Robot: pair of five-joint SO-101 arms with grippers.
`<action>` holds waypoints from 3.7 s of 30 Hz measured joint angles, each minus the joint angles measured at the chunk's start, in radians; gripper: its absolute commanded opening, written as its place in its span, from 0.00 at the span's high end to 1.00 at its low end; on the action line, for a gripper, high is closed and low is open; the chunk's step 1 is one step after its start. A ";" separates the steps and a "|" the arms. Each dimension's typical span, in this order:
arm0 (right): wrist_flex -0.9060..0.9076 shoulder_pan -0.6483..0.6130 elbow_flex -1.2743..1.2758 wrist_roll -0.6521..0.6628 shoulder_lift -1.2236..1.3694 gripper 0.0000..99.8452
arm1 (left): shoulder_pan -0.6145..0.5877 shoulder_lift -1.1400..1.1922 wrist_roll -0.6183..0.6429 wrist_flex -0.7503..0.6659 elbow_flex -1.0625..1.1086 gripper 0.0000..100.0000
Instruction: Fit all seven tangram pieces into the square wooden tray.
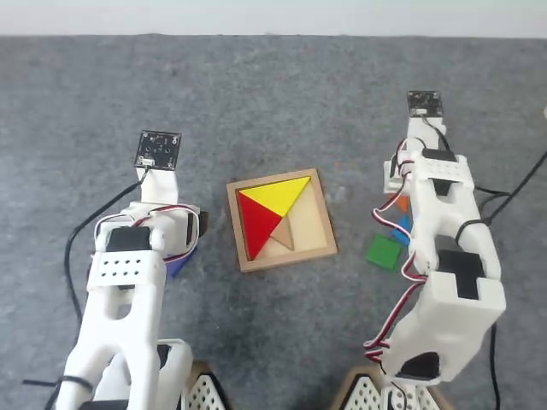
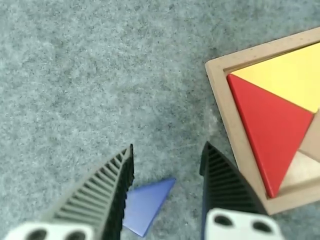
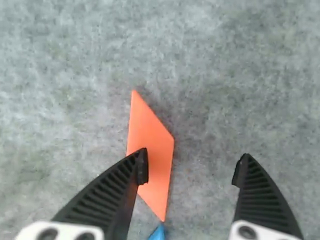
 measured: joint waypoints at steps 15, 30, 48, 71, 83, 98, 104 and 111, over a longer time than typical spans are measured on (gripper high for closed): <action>0.086 -0.123 -0.032 0.034 0.054 0.73 | 0.000 0.000 0.000 0.000 0.000 0.78; 0.101 -0.161 -0.031 -0.104 -0.074 0.73 | 0.000 0.000 0.000 0.000 0.000 0.78; 0.229 -0.167 -0.242 0.074 0.176 0.80 | 0.000 0.000 0.000 0.002 0.000 0.78; 0.549 -0.345 -0.370 -0.176 0.049 0.99 | 0.000 0.000 0.000 0.002 0.000 0.78; 0.528 -0.468 -0.370 -0.336 0.143 0.99 | 0.000 0.000 0.000 0.002 0.000 0.78; 0.486 -0.522 -0.370 -0.325 0.157 0.68 | 0.000 0.000 0.000 0.002 0.000 0.78; 0.486 -0.520 -0.384 -0.302 0.157 0.65 | 0.000 0.000 0.000 0.002 0.000 0.78; 0.488 -0.519 -0.402 -0.301 0.157 0.65 | 0.000 0.000 0.000 0.002 0.000 0.78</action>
